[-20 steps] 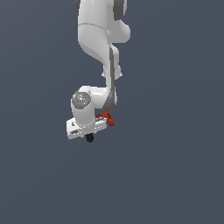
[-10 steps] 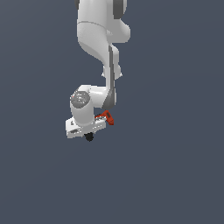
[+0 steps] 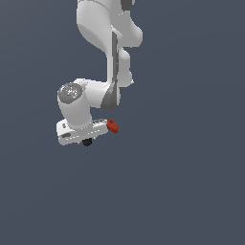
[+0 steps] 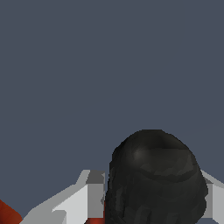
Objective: Pick up the object and move it to a goal position.
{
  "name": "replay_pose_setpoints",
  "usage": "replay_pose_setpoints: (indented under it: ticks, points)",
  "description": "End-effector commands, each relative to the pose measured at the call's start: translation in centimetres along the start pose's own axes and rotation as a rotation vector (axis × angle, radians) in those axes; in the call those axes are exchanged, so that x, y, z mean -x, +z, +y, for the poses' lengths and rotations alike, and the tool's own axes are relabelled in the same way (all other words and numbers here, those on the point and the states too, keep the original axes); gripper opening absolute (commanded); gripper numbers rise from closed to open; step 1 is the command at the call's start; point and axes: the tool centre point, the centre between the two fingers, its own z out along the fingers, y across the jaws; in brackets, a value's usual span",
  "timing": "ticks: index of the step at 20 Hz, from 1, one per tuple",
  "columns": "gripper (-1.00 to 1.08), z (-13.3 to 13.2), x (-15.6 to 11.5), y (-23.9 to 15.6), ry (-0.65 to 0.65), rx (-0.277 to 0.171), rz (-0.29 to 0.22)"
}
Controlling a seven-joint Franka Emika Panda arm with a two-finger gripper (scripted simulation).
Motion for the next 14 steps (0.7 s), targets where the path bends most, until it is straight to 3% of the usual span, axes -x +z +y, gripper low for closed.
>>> replay_pose_setpoints:
  ticks: [1,7,14]
  points:
    - [-1.00,1.4,0.3,-2.6,0.001,0.004,0.006]
    - [-1.00,3.6,0.9,-6.4,0.000,0.003,0.006]
    - [-1.00,4.6,1.1,-8.0,0.000,0.004,0.005]
